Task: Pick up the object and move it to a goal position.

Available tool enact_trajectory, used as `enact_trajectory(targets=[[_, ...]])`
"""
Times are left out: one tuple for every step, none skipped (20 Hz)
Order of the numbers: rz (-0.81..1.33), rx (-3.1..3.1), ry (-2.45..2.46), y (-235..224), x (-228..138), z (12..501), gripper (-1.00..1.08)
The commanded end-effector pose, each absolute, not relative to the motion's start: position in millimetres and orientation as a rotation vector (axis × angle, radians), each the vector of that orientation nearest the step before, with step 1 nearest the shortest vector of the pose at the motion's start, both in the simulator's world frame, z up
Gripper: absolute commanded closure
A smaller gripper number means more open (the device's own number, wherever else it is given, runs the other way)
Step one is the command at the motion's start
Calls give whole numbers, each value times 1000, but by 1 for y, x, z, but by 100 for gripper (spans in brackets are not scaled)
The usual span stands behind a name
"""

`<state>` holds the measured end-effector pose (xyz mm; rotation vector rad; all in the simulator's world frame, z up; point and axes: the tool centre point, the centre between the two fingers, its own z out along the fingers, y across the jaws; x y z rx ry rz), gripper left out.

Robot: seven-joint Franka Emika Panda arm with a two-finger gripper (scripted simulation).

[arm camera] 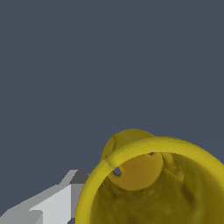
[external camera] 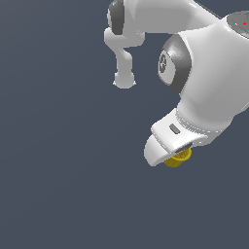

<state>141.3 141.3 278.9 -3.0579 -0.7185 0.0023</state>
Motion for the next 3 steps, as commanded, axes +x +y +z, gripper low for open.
enact_trajectory(targets=[[0,-3058,-718,142,142,281,108],[0,-3058,-718,142,142,281,108],[0,-3058,-718,142,142,281,108]])
